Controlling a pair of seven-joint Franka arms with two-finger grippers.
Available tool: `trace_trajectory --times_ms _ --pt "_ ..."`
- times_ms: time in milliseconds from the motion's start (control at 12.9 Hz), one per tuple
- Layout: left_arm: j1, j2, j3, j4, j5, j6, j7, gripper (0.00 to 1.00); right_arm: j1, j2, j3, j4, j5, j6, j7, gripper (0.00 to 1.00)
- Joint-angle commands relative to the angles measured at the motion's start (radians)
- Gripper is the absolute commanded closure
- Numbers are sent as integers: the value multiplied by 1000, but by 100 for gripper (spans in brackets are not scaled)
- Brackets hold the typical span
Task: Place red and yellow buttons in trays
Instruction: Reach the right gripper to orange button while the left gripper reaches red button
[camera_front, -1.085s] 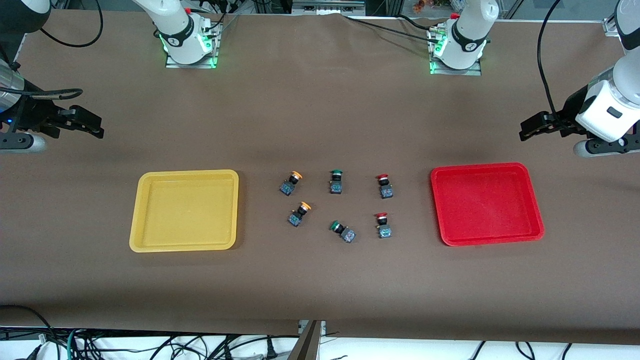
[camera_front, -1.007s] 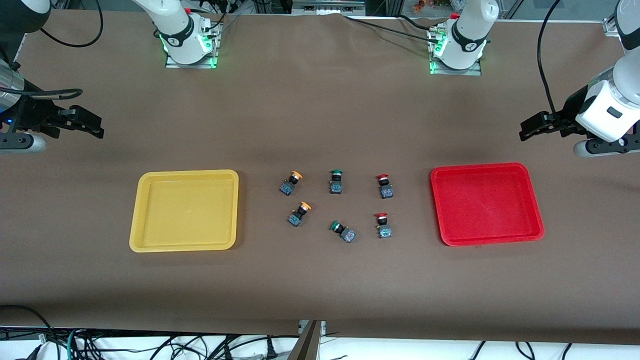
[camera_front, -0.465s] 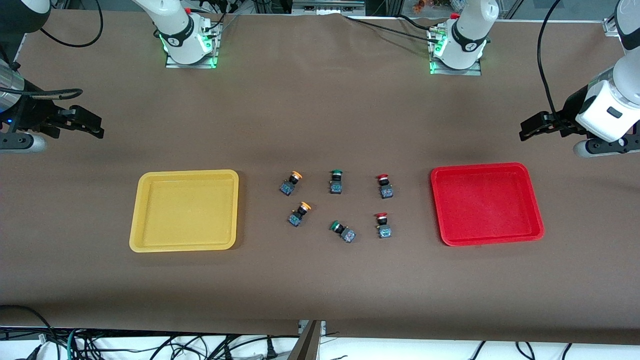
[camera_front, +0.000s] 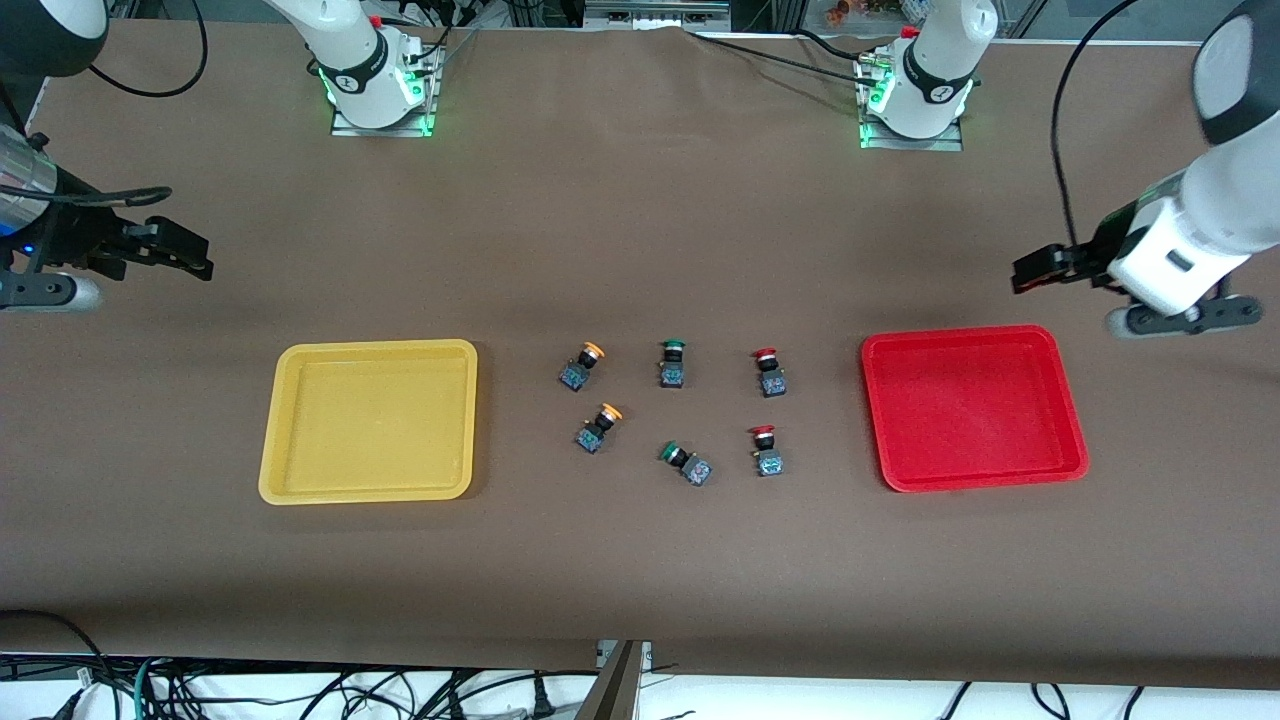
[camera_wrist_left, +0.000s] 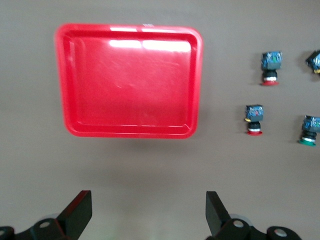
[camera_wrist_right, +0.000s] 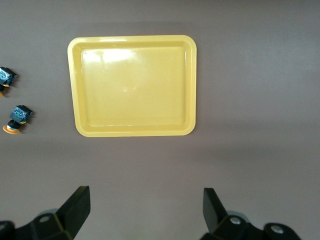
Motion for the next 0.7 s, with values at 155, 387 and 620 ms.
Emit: trace_trajectory --times_ms 155,387,620 --pt "-131 221 0 185 -22 -15 -59 0 2 98 4 3 3 16 -11 0" --pt "-197 338 2 298 -27 50 -299 0 66 191 9 0 5 109 34 0" --pt "-281 443 3 342 -30 130 -310 0 136 308 9 0 16 256 263 0"
